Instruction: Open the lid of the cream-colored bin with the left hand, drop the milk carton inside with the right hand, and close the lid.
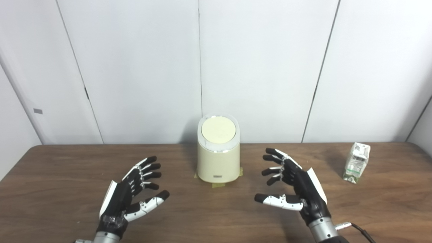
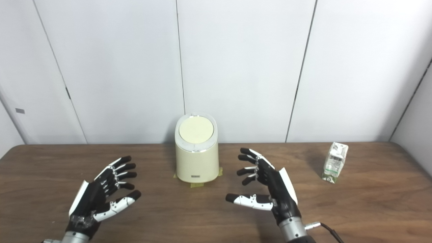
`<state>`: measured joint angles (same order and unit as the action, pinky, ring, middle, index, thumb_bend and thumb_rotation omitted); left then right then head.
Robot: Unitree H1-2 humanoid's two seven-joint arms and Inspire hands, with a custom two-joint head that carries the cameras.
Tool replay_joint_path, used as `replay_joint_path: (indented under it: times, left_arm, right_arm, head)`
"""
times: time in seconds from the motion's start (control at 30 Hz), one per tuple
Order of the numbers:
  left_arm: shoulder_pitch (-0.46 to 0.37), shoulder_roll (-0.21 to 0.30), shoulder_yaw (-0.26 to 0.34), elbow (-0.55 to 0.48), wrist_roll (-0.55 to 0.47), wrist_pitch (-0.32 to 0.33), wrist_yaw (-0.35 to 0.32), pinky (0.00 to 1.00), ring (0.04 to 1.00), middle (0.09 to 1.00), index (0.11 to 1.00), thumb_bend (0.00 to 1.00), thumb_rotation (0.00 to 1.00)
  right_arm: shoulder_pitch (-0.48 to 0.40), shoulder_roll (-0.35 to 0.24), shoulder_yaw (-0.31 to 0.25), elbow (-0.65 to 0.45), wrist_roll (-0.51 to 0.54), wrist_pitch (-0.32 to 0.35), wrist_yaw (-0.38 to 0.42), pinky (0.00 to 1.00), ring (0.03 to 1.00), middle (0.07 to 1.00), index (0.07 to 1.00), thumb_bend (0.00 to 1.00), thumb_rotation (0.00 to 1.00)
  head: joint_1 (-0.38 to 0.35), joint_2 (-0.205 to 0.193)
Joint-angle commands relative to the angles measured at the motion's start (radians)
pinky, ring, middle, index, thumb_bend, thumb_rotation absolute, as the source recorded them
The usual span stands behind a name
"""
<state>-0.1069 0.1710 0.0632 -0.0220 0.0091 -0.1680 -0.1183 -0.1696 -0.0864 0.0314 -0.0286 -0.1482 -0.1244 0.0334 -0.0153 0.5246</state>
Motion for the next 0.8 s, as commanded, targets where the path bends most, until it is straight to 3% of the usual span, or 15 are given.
replay_joint_path:
  times: [0.0,0.13,0.47,0.77]
  left_arm:
    - [-0.039,0.01,0.0,-0.014,0.0,-0.025,0.008,0.62,0.754,0.813,0.859,0.67,0.15]
    - [-0.042,0.011,0.0,-0.008,-0.001,-0.028,0.008,0.63,0.758,0.813,0.852,0.67,0.17]
    - [-0.053,-0.026,-0.013,-0.044,0.042,-0.014,0.042,0.67,0.785,0.83,0.901,0.77,0.35]
    - [-0.18,-0.065,-0.03,-0.095,0.148,0.145,0.094,0.89,0.933,0.949,0.998,0.85,0.42]
  right_arm:
    - [-0.036,0.001,0.0,-0.027,-0.004,-0.039,-0.013,0.47,0.624,0.787,0.812,0.71,0.19]
    - [-0.041,0.0,0.001,-0.014,-0.009,-0.047,-0.015,0.47,0.626,0.787,0.815,0.7,0.19]
    - [-0.055,-0.002,0.0,0.019,-0.007,-0.066,-0.013,0.47,0.62,0.79,0.82,0.69,0.19]
    - [-0.054,-0.004,-0.002,0.031,-0.006,-0.08,-0.011,0.45,0.613,0.795,0.821,0.67,0.17]
  head:
    - [0.001,0.001]
    - [0.009,-0.005]
    - [0.018,-0.019]
    - [0.029,-0.026]
